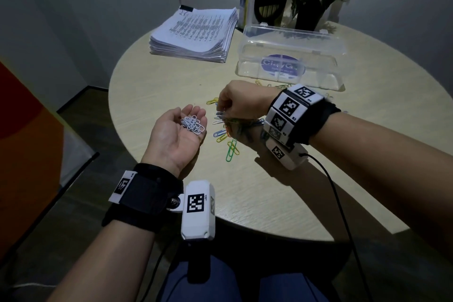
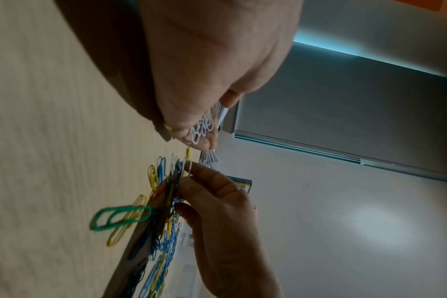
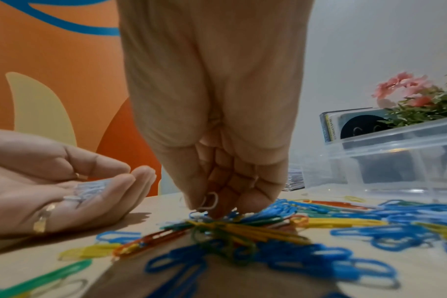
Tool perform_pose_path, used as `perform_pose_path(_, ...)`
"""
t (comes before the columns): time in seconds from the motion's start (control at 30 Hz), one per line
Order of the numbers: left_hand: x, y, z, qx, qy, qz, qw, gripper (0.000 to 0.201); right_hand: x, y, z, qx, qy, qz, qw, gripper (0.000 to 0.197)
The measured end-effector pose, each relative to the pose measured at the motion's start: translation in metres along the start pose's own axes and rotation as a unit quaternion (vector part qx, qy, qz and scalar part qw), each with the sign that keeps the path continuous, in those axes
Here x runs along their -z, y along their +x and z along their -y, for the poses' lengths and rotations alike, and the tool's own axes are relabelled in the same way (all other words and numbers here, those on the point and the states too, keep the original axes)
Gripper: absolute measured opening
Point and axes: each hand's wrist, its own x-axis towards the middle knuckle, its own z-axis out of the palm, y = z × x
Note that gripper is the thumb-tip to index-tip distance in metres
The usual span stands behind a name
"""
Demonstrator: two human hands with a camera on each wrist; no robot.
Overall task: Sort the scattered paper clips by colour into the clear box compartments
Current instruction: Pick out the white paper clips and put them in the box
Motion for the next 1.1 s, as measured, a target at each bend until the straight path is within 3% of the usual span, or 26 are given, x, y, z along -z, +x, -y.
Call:
perform_pose_path(0.43, 0.0, 0.003, -0.005, 0.008, 0.012, -0.008, 1.0, 0.029, -0.002, 0.008, 0.013, 0.021, -0.1, 0.059, 0.993, 0.021)
perform_pose_path(0.57, -0.002, 0.001, -0.004, 0.005, 0.019, -0.014, 1.0, 0.028, 0.01, 0.006, 0.008, 0.009, -0.032, 0.038, 0.999, 0.004)
perform_pose_path(0.7, -0.005, 0.001, -0.003, 0.006, 0.028, -0.016, 0.999, 0.027, 0.019, 0.005, 0.0, 0.004, 0.032, 0.038, 0.999, 0.014)
perform_pose_path(0.83, -0.011, 0.001, 0.001, 0.013, 0.04, -0.012, 0.999, 0.029, 0.025, 0.002, -0.004, 0.018, 0.135, 0.021, 0.99, 0.012)
perform_pose_path(1.0, -0.021, 0.003, 0.012, 0.034, -0.024, 0.037, 0.998, 0.04, 0.03, 0.002, 0.012, 0.027, 0.225, 0.007, 0.974, 0.015)
perform_pose_path(1.1, -0.023, 0.006, 0.012, 0.029, -0.042, 0.012, 0.999, 0.041, 0.032, 0.003, 0.011, -0.004, 0.238, -0.017, 0.971, 0.013)
